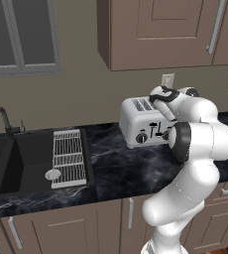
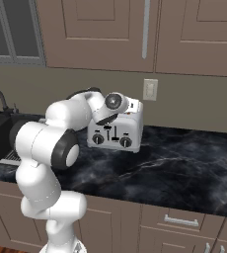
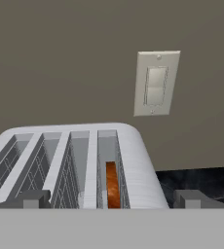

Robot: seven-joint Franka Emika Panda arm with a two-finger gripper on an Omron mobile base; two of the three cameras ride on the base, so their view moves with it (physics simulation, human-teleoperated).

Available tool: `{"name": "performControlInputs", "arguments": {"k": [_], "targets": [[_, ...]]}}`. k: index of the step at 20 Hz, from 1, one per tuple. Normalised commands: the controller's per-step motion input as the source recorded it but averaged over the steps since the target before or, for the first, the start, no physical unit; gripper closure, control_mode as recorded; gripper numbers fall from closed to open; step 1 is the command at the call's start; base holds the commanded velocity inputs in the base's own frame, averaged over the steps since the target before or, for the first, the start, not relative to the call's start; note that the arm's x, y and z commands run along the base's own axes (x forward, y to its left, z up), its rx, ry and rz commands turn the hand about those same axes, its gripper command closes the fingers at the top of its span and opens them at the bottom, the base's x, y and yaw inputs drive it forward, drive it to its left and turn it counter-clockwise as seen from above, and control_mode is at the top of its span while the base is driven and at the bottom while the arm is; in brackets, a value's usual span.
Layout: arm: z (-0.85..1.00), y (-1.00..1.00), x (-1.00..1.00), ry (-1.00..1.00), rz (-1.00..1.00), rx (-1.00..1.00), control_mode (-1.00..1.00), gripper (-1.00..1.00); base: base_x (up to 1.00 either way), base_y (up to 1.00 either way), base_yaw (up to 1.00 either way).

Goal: Start the toaster. Once the lever pops up, take the bread to the plate on the dining counter.

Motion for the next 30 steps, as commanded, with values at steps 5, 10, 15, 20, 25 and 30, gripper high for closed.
{"name": "performControlInputs", "arguments": {"k": [5, 10, 15, 20, 25, 30], "targets": [[0.0, 0.0, 0.0, 0.0, 0.0, 0.0, -1.0, -1.0, 0.0, 0.0, 0.0], [0.0, 0.0, 0.0, 0.0, 0.0, 0.0, -1.0, -1.0, 0.0, 0.0, 0.0], [0.0, 0.0, 0.0, 0.0, 0.0, 0.0, -1.0, -1.0, 0.0, 0.0, 0.0], [0.0, 0.0, 0.0, 0.0, 0.0, 0.0, -1.0, -1.0, 0.0, 0.0, 0.0], [0.0, 0.0, 0.0, 0.0, 0.0, 0.0, -1.0, -1.0, 0.0, 0.0, 0.0], [0.0, 0.0, 0.0, 0.0, 0.0, 0.0, -1.0, -1.0, 0.0, 0.0, 0.0]]}}
